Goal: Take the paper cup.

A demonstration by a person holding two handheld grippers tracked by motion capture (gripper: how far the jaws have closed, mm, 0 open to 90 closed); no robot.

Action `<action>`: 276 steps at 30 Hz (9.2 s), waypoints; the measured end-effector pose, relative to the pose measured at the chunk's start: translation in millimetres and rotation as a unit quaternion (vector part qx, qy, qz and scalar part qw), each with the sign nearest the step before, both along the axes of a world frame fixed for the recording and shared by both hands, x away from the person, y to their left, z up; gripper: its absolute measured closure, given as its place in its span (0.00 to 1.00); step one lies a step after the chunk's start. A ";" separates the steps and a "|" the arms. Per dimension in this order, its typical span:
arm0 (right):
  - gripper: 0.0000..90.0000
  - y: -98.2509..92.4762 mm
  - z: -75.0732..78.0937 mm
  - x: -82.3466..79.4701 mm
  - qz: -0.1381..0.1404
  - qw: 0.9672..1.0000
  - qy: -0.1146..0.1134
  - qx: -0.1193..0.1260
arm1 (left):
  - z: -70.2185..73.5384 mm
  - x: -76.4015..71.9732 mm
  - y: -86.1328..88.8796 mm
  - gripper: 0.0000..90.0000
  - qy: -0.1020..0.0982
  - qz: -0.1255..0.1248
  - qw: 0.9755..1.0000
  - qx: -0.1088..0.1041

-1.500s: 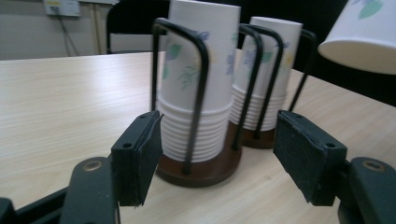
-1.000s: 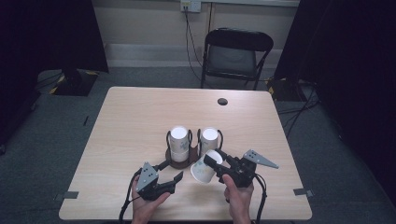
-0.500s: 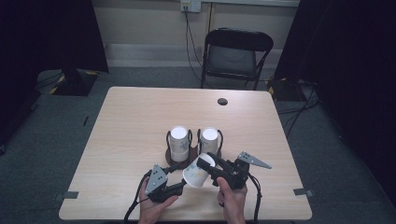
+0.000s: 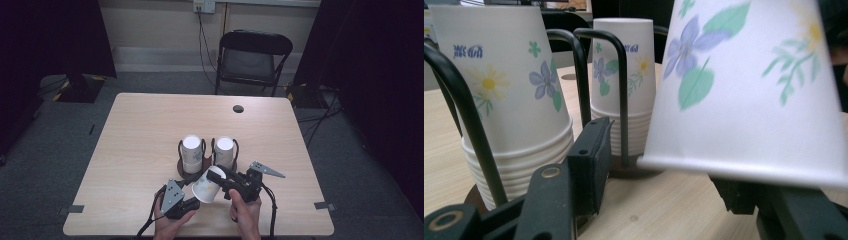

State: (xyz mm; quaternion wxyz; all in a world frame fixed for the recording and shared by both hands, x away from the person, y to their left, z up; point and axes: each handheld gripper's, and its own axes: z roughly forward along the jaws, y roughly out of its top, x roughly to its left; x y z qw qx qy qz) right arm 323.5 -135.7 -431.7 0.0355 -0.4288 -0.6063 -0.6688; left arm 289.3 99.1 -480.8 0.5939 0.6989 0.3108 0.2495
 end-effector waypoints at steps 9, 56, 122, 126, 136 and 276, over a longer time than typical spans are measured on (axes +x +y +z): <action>0.40 0.6 -3.9 2.8 0.007 1.000 0.023 0.006 | 0.1 -3.8 -4.5 0.59 -0.012 -0.003 1.000 0.005; 0.46 -1.2 -9.5 3.4 -0.022 0.997 0.002 -0.079 | 2.1 5.6 16.4 0.97 0.058 -0.059 0.995 -0.055; 0.18 2.4 6.1 -30.2 0.071 0.924 -0.227 -0.301 | 43.2 54.5 28.8 0.98 0.197 -0.166 0.964 0.066; 0.18 8.0 5.6 -30.8 0.084 0.911 -0.240 -0.326 | 41.3 54.9 25.7 0.98 0.203 -0.174 0.960 0.077; 0.14 18.9 -2.5 -31.7 0.108 0.884 -0.256 -0.376 | 41.7 56.8 24.1 0.98 0.222 -0.171 0.957 0.078; 0.31 -26.9 -13.2 -9.2 -0.019 0.924 -0.189 -0.330 | 9.6 36.5 82.3 0.17 0.097 0.061 0.993 0.021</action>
